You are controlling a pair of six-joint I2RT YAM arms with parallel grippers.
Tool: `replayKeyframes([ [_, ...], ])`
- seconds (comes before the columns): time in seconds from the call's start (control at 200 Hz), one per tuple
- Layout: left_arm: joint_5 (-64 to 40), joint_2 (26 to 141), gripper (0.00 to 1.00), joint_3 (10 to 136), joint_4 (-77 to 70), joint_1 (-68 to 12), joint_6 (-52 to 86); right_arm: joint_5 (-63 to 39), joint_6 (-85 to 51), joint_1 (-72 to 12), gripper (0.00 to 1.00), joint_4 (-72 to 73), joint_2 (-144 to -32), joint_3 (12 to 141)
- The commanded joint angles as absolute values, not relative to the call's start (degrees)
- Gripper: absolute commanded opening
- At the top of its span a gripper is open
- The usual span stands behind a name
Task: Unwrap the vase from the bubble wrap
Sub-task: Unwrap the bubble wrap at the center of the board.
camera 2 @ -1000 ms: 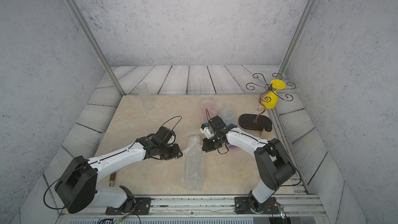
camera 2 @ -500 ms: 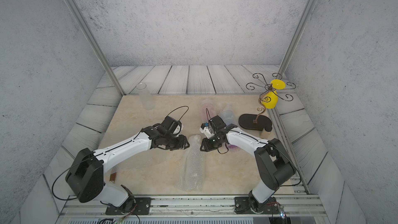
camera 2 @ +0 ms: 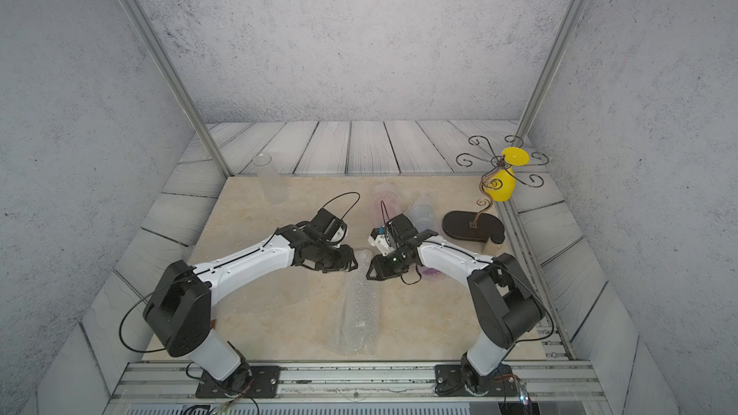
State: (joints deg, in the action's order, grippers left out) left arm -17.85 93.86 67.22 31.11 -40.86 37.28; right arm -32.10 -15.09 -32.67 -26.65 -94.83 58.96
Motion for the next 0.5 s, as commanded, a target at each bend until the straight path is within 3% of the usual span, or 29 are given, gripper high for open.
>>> replayKeyframes([
  [0.0,-17.9,95.5,0.50,69.3,32.8,-41.7,36.3,-33.2,-16.0,-32.5,0.44,-26.6,-96.9,60.7],
  [0.14,-17.8,97.2,0.50,69.2,32.5,-41.7,36.9,-34.0,-16.5,-32.5,0.44,-26.1,-98.2,61.1],
  [0.305,-18.2,98.8,0.46,68.7,31.1,-41.7,38.1,-34.9,-16.6,-32.5,0.28,-25.6,-98.7,61.2],
  [0.495,-18.6,98.9,0.24,67.9,28.9,-41.7,39.5,-35.7,-16.5,-32.5,0.12,-25.3,-98.7,60.9],
])
